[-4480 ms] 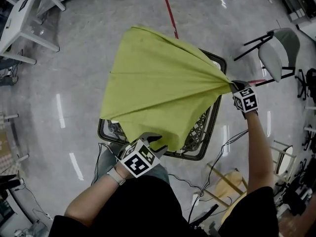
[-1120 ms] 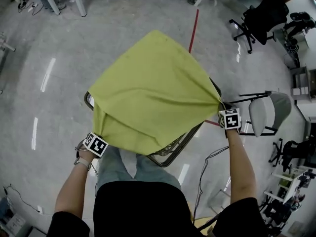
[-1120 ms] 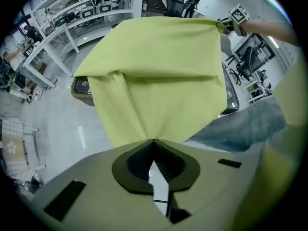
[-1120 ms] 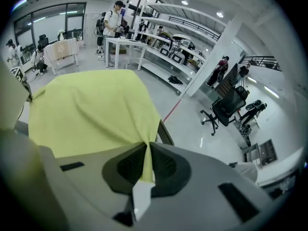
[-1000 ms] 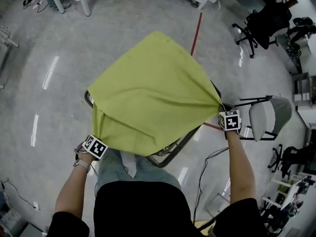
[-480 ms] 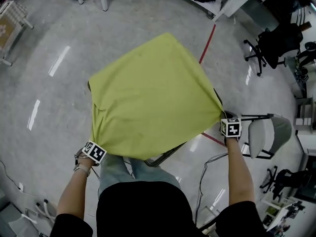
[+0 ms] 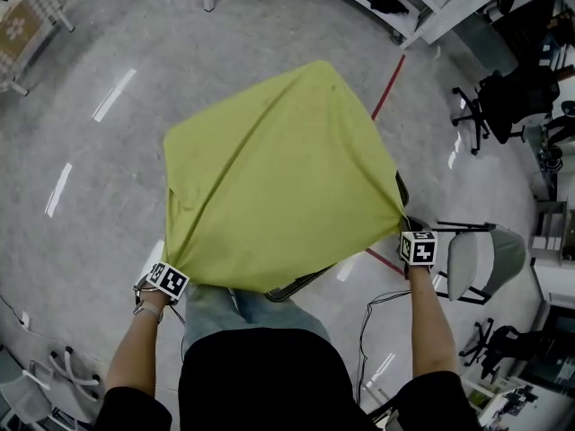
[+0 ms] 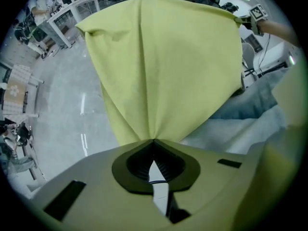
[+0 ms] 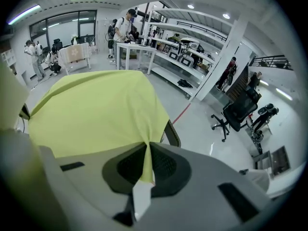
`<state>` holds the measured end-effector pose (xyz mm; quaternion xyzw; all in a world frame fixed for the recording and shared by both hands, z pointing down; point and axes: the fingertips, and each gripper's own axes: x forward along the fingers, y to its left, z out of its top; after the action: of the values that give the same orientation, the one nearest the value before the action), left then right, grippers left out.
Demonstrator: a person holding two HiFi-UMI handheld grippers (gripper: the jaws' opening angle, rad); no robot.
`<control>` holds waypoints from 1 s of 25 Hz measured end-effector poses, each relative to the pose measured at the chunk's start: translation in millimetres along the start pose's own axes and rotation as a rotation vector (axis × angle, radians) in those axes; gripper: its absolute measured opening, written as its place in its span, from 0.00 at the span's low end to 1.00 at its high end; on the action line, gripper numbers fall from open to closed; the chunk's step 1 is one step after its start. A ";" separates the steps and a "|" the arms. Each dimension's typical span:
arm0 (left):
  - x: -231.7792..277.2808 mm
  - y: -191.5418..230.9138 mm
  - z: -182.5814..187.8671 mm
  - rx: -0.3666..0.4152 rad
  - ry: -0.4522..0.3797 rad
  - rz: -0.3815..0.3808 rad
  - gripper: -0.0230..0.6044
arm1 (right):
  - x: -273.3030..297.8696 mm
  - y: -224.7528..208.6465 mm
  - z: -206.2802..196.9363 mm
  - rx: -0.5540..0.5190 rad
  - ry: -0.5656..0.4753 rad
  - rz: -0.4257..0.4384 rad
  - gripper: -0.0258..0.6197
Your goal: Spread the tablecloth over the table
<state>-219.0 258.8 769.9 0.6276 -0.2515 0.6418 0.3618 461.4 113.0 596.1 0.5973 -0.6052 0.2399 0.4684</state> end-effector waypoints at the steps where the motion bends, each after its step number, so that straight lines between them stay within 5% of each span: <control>1: 1.3 4.2 -4.9 -0.016 0.001 0.005 0.06 | -0.8 5.5 -1.2 0.001 -0.002 0.008 0.06; 17: 10.6 73.6 -86.5 -0.190 0.079 0.104 0.06 | 1.8 111.1 -7.7 0.001 -0.021 0.160 0.06; 25: 6.7 118.1 -128.6 -0.298 0.125 0.176 0.06 | 3.2 170.5 0.7 -0.083 -0.019 0.267 0.06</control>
<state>-391.0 287.5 781.1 0.5015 -0.3748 0.6644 0.4082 300.2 140.1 644.4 0.4941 -0.6929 0.2692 0.4508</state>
